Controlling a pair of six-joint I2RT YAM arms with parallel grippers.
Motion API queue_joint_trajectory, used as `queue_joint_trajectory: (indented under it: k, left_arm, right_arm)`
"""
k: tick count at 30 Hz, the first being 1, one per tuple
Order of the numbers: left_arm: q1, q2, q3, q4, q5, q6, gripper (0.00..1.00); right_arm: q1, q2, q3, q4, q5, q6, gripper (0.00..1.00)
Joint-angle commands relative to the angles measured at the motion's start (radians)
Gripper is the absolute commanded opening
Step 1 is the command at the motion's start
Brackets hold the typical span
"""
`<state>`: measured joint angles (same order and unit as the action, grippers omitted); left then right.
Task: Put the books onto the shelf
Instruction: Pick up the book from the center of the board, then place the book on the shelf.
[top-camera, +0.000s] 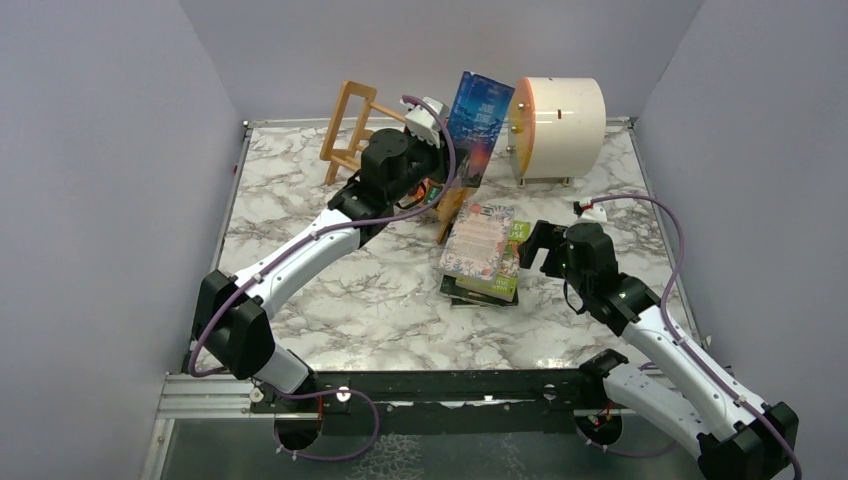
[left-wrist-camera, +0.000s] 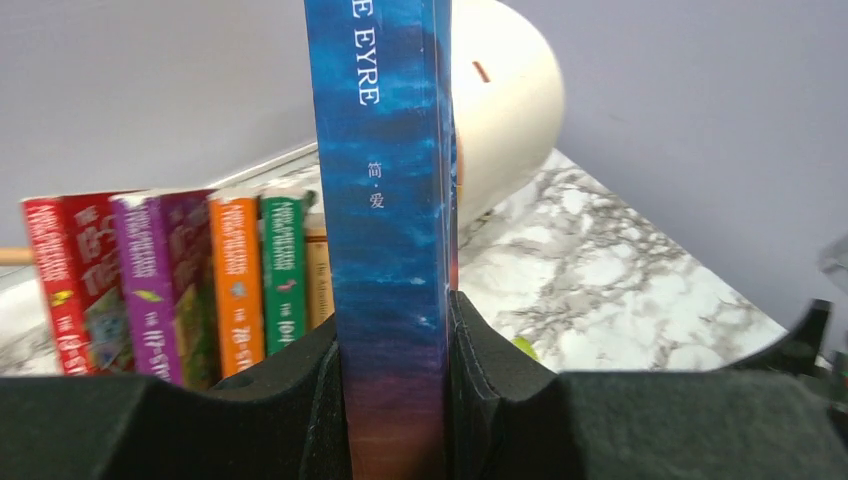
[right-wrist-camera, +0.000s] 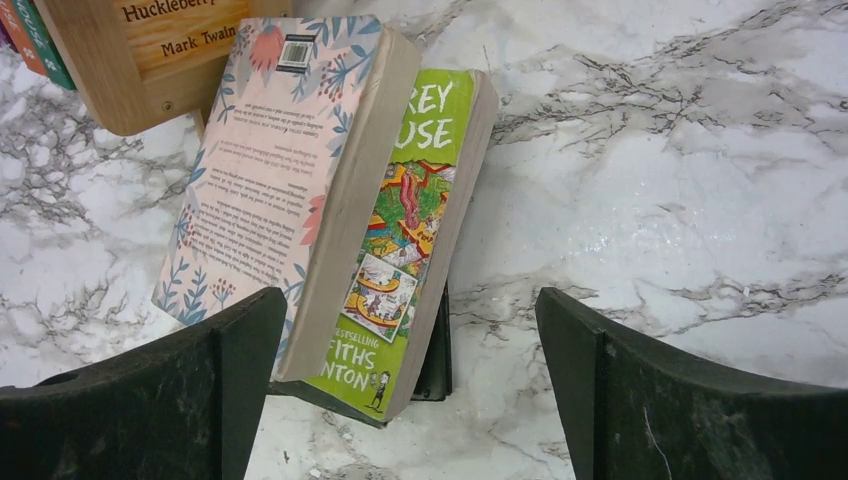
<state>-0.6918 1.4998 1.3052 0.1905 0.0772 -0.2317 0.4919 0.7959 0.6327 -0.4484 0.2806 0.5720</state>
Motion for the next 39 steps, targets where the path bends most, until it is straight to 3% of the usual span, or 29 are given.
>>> queue_joint_trajectory:
  k: [1,16,26,32,39]
  left_arm:
    - [0.014,-0.054,0.043,0.098,0.005,0.028,0.00]
    - [0.083,-0.080,0.149,0.133,-0.062,0.150,0.00]
    - [0.290,-0.052,0.123,0.289,-0.119,0.244,0.00]
    - [0.445,0.039,0.140,0.358,-0.047,0.209,0.00]
    - [0.546,0.174,0.126,0.463,0.157,0.180,0.00]
  right_arm:
    - [0.008,-0.001,-0.017,0.018,0.014,-0.002,0.95]
    - [0.008,0.011,-0.028,0.040,-0.003,-0.014,0.95]
    - [0.008,0.023,-0.024,0.041,-0.003,-0.032,0.95]
    - [0.008,0.067,-0.010,0.056,-0.010,-0.038,0.95]
    - [0.008,0.125,0.007,0.073,-0.024,-0.040,0.95]
